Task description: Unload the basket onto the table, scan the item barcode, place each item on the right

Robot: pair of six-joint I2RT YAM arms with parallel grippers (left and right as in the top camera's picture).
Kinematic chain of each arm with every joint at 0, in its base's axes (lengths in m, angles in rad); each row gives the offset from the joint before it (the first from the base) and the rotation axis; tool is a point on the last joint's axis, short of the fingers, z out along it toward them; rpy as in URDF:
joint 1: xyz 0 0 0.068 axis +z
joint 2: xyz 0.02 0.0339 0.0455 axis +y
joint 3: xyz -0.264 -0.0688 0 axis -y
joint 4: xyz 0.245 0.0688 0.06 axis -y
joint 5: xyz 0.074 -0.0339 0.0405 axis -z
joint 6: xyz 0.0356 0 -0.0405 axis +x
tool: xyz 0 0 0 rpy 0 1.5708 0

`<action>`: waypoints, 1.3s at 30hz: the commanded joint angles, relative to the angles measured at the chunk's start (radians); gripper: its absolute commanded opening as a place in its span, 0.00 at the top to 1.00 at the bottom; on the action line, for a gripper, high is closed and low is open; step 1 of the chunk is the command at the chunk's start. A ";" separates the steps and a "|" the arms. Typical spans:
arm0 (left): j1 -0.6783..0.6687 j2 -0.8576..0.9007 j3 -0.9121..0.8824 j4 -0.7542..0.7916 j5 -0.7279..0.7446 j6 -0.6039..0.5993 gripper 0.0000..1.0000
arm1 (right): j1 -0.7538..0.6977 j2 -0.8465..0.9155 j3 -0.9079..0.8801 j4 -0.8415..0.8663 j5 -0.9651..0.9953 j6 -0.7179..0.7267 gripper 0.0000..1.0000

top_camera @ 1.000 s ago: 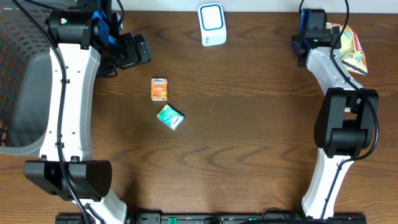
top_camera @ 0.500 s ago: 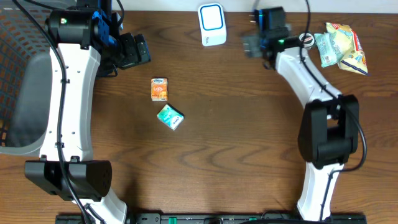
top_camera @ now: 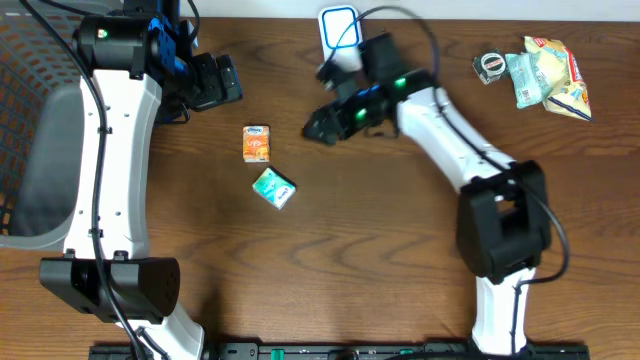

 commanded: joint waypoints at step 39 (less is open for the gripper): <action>0.006 0.005 0.003 -0.003 -0.013 0.006 0.02 | 0.112 -0.126 -0.050 -0.118 0.750 0.147 0.35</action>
